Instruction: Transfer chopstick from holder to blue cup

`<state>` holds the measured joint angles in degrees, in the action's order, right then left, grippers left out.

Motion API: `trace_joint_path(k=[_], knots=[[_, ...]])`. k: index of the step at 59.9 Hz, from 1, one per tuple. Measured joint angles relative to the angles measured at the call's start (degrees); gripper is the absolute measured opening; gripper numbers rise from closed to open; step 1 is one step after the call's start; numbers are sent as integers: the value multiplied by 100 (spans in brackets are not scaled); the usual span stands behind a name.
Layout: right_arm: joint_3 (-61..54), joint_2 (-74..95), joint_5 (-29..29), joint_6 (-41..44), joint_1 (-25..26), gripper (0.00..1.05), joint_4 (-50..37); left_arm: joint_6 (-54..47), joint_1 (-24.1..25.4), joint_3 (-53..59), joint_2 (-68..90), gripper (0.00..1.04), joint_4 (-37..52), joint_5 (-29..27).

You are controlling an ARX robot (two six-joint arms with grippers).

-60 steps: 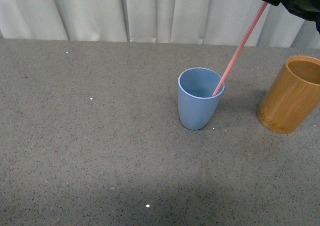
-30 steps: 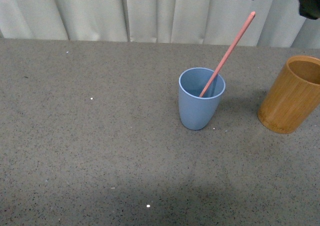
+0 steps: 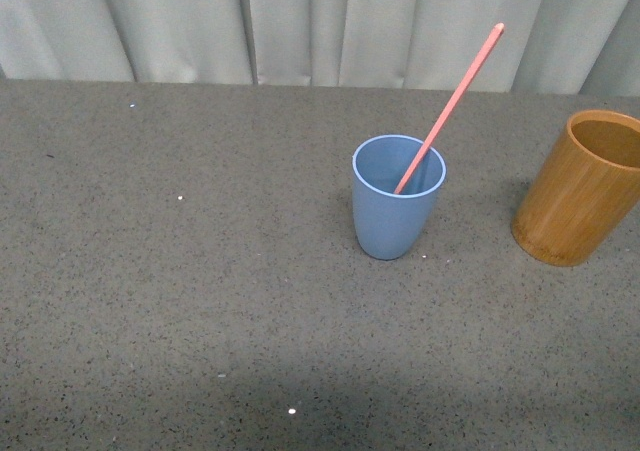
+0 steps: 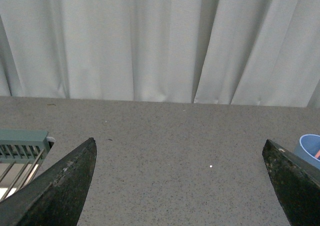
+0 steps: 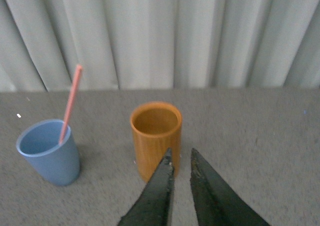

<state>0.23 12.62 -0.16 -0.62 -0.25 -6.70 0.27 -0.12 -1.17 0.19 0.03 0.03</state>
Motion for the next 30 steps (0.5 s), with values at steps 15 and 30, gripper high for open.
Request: trace_joint_path(k=[15,30], knots=[[-2,-1226,24,44,11,1,660,0,0,0,-4,98,0,-4],[-2,-1237,26,50,11,20,660,0,0,0,-4,98,0,-4]])
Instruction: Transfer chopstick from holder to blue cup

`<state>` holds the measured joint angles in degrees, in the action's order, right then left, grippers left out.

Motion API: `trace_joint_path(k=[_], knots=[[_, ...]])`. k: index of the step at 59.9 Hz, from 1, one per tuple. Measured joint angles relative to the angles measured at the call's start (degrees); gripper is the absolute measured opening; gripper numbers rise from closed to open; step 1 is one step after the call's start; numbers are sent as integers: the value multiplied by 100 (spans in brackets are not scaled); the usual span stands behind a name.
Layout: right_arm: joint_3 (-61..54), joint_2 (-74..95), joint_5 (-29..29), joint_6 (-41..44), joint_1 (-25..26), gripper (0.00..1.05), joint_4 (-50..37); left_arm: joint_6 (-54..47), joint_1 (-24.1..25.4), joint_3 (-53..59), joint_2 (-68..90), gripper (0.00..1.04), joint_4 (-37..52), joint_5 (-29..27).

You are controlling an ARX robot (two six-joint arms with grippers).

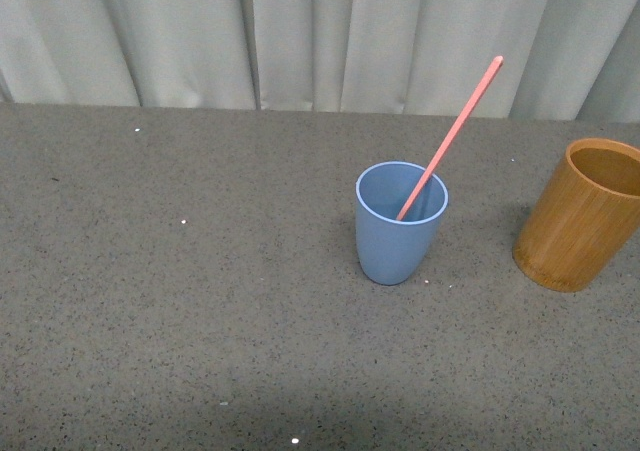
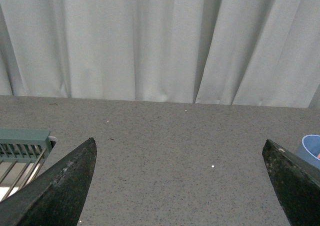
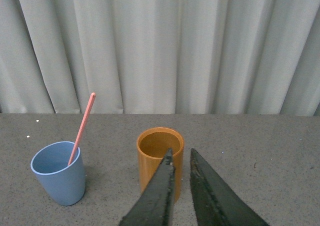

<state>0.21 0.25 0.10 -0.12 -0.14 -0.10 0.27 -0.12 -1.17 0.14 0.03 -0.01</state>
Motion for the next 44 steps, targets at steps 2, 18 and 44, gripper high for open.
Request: trace_joint_path(k=[2,18,44], knots=[[0,0,0,0,0,26,0,0,0,0,0,98,0,0],[0,0,0,0,0,75,0,0,0,0,0,98,0,0],[0,0,0,-2,0,95,0,0,0,0,0,98,0,0]])
